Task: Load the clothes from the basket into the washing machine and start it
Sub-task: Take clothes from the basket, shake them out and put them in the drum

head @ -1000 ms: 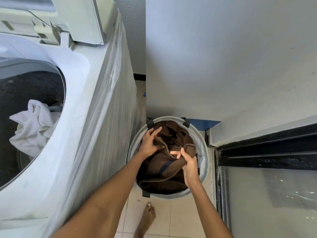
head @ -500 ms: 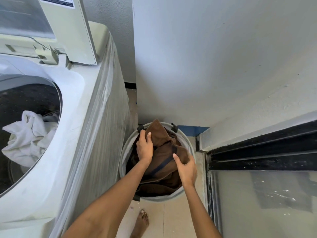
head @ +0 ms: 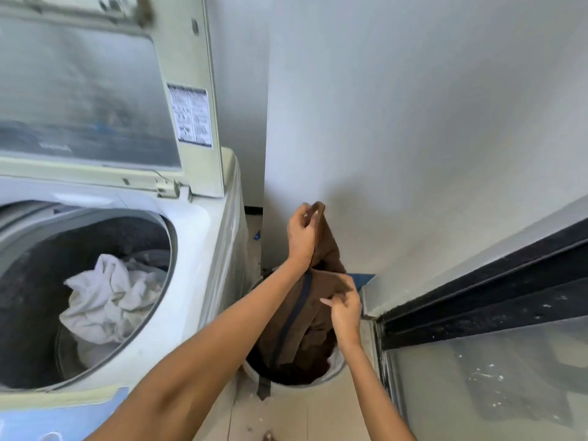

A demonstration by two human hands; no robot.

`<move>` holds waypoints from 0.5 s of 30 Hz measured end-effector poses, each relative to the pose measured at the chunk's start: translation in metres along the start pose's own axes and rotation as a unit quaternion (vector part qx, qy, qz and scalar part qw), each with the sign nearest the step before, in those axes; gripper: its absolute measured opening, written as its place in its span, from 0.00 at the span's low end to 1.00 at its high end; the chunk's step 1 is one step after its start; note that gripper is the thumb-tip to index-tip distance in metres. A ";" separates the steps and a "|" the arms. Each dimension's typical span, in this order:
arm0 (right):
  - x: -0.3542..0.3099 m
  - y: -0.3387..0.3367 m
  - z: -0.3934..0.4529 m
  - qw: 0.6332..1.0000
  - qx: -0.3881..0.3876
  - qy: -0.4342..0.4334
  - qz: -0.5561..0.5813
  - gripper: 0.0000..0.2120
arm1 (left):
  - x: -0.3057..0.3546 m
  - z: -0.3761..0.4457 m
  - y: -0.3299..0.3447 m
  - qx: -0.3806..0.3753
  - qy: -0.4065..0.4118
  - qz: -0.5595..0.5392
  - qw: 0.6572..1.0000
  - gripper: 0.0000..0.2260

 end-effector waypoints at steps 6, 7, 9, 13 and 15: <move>-0.131 -0.038 -0.040 0.990 0.031 -0.124 0.062 0.19 | 0.119 -0.010 0.019 -0.217 -0.073 -0.114 0.967 0.04; -0.156 -0.049 -0.044 0.984 0.056 -0.146 0.089 0.18 | 0.132 -0.007 0.017 -0.225 -0.068 -0.135 0.963 0.03; -0.212 -0.068 -0.051 0.967 0.090 -0.200 0.128 0.14 | 0.168 -0.010 0.018 -0.253 -0.056 -0.164 0.952 0.08; -0.290 -0.038 -0.042 0.961 -0.111 -0.246 -0.060 0.15 | 0.253 -0.060 0.052 -0.459 -0.017 -0.189 0.868 0.11; -0.297 -0.019 -0.040 0.938 -0.229 -0.221 -0.134 0.24 | 0.288 -0.082 0.057 -0.566 0.004 -0.216 0.795 0.09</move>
Point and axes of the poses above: each hand's wrist, its own z-axis towards the middle knuckle, its own y-axis out of the palm, x = y × z, the point moved 8 cm from there along z, towards the middle knuckle, and after that the axes turned 1 degree about z, right-handed, at the moved point
